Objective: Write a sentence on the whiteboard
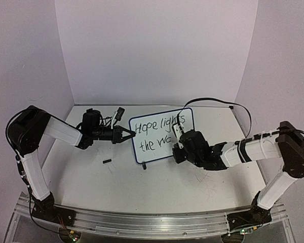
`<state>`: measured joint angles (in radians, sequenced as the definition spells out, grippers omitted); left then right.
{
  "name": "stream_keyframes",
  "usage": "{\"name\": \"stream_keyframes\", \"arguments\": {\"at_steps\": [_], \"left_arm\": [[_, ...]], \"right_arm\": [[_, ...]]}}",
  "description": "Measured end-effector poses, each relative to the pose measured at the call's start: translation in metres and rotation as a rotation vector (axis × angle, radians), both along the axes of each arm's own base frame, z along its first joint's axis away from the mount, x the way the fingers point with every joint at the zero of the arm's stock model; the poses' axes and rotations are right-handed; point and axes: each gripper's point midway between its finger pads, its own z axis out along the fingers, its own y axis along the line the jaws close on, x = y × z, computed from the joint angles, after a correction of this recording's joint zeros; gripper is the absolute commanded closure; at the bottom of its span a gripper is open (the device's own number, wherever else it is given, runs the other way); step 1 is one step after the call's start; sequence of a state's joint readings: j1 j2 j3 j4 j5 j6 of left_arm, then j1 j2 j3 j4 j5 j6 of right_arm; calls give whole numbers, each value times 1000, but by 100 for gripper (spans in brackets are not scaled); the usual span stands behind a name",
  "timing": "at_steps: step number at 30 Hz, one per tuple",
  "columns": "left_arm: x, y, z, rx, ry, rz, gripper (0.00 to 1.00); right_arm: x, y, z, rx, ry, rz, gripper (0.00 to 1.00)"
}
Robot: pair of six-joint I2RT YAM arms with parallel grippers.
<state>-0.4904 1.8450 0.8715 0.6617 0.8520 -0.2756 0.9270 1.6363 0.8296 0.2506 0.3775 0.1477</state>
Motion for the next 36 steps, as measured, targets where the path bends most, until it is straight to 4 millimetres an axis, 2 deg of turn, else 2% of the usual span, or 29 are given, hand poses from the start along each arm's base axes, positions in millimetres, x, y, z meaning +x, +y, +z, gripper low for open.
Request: {"name": "stream_keyframes", "arguments": {"at_steps": [24, 31, 36], "left_arm": [[0, -1, 0, 2, 2, -1, 100], [0, -1, 0, 3, -3, -3, 100], [0, -1, 0, 3, -3, -3, 100]], "right_arm": [[10, -3, 12, 6, -41, -24, 100], [8, -4, 9, 24, -27, -28, 100], [1, -11, -2, 14, 1, -29, 100]]}}
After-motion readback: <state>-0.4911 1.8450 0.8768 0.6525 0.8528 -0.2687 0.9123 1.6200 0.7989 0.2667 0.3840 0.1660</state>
